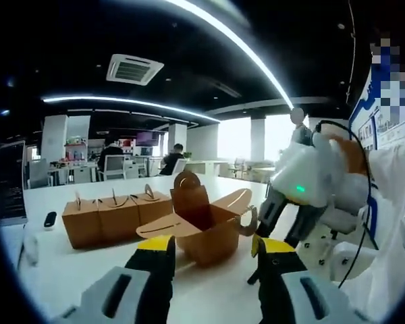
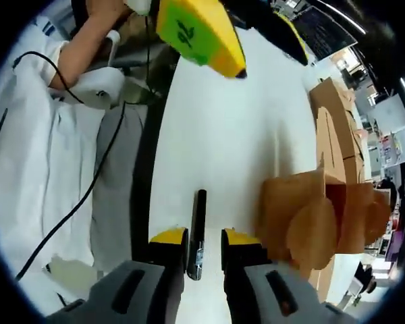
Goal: Pick up one paper box from the group, open the paper box, and remove the item inside
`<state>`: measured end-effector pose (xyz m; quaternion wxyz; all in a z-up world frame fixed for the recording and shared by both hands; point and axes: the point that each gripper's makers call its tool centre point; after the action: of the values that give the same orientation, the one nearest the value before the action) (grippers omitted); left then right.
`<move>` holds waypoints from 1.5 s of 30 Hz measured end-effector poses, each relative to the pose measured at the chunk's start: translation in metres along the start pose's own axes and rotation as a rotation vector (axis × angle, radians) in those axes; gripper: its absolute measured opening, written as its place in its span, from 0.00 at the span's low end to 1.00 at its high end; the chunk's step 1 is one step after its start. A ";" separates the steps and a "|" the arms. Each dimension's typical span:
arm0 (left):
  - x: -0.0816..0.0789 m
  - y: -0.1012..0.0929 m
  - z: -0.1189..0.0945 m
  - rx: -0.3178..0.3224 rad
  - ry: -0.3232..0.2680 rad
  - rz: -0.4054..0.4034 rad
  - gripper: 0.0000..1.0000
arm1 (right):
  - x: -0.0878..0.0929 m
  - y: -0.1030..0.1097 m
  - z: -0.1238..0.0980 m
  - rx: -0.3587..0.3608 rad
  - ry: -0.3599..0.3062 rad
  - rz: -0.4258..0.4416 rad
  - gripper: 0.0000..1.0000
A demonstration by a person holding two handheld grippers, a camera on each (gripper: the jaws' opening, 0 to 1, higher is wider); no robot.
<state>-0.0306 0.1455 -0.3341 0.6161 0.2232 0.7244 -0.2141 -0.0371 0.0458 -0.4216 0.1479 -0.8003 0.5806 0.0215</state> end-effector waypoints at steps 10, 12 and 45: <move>-0.006 -0.002 -0.006 -0.005 -0.018 0.007 0.50 | 0.001 0.007 -0.052 0.047 -0.219 0.148 0.25; -0.007 -0.002 -0.007 -0.007 -0.021 0.010 0.50 | 0.008 0.005 -0.061 0.066 -0.247 0.173 0.25; 0.002 0.000 -0.001 -0.010 0.004 0.000 0.50 | 0.101 -0.003 -0.131 0.419 -0.885 0.532 0.35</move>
<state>-0.0318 0.1459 -0.3356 0.6158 0.2204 0.7268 -0.2099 -0.0193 -0.0808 -0.3169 0.5232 -0.4942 0.6370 0.2760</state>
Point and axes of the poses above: the point that each gripper's makers call its tool centre point, and the gripper's own axes: z roughly forward along the fingers, y roughly to its left, x roughly out of its underside, and after that the axes turned 3 degrees about -x, right-handed
